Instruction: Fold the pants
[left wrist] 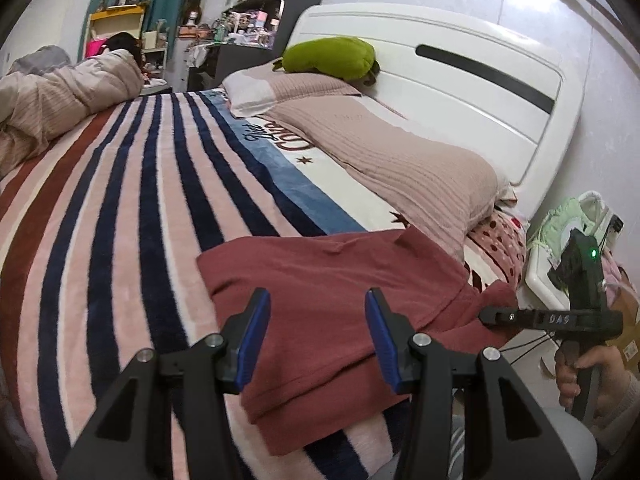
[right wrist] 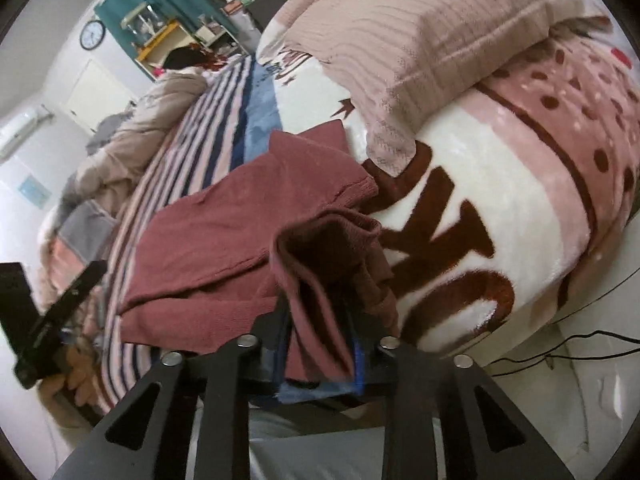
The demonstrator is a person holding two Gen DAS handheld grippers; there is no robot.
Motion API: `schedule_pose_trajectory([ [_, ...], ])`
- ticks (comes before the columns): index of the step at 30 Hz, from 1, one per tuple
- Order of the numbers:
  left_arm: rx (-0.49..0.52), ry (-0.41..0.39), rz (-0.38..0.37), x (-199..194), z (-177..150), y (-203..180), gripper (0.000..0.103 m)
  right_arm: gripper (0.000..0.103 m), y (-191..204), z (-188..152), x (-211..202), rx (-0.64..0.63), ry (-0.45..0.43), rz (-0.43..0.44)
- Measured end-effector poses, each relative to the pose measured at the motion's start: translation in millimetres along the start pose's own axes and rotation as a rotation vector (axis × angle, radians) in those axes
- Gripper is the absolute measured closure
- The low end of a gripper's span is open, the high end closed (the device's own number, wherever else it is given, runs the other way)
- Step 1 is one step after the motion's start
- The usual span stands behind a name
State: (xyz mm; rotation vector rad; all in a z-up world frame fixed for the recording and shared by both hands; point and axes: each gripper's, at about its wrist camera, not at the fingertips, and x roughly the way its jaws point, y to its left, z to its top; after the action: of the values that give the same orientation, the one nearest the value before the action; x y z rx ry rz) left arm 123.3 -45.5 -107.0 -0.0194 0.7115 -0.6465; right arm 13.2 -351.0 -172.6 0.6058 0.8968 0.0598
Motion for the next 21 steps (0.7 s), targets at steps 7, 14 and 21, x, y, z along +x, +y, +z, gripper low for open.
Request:
schedule_pose_trajectory([
  [7,0.118,0.077,-0.087,33.1,10.9,-39.5,0.058,0.076,-3.0,18.4,2.8,-0.014,0.006,0.121],
  [14,0.252,0.211,-0.232,88.0,13.3,-91.8,0.058,0.103,-3.6,30.4,6.1,-0.085,-0.011,0.159],
  [21,0.369,0.323,-0.221,124.7,3.2,-123.6,0.058,0.103,-14.6,43.7,4.6,-0.113,-0.018,0.194],
])
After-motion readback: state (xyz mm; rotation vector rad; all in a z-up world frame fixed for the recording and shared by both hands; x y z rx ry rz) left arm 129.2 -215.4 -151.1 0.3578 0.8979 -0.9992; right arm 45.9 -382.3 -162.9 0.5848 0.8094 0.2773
